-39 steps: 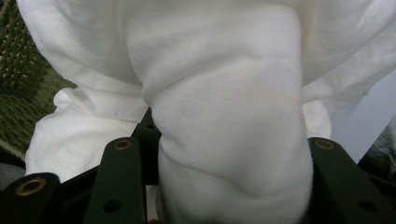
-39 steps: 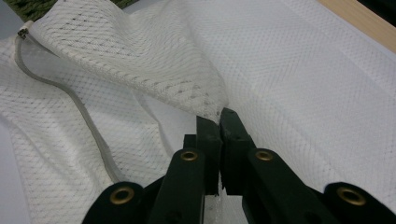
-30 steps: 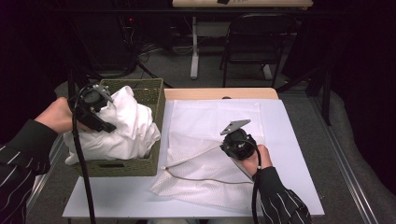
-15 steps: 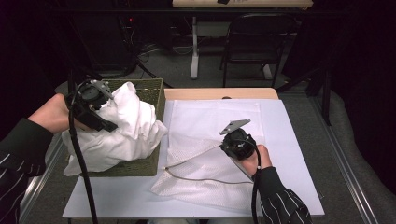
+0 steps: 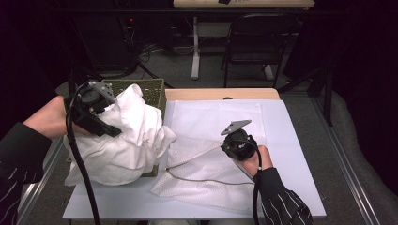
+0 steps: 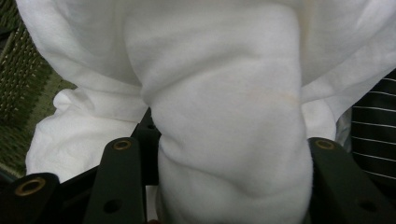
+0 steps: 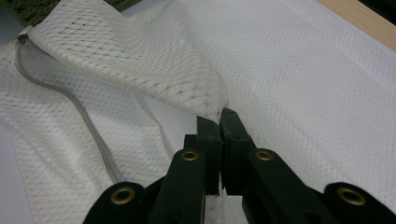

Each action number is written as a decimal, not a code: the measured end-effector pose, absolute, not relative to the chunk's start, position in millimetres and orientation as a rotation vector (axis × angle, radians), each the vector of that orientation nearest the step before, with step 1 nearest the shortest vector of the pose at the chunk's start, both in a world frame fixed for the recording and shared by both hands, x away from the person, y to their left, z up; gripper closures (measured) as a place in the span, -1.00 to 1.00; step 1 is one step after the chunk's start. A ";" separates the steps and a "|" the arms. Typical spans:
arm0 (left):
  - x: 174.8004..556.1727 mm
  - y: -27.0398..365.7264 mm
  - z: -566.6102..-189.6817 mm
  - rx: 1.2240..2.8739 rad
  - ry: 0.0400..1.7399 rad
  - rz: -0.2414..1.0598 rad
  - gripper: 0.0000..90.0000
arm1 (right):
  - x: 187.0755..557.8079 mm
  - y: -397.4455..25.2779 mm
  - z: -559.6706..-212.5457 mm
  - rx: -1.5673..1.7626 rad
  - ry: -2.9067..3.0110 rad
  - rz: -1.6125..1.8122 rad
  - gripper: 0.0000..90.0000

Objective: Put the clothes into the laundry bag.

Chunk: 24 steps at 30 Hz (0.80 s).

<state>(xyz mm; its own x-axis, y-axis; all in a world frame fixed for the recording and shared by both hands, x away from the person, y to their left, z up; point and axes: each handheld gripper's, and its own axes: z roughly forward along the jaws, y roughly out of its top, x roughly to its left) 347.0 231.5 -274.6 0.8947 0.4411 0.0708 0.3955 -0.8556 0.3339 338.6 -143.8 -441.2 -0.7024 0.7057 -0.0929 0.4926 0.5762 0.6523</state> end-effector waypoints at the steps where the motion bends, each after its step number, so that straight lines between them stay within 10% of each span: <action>1: 345.3 230.1 -274.3 2.745 0.620 0.206 0.14 | 338.6 -143.8 -441.2 0.976 2.467 0.867 0.97; 24: 314.4 185.6 -296.3 2.757 0.421 0.109 0.13 | 338.4 -142.0 -438.4 0.991 2.459 0.879 0.97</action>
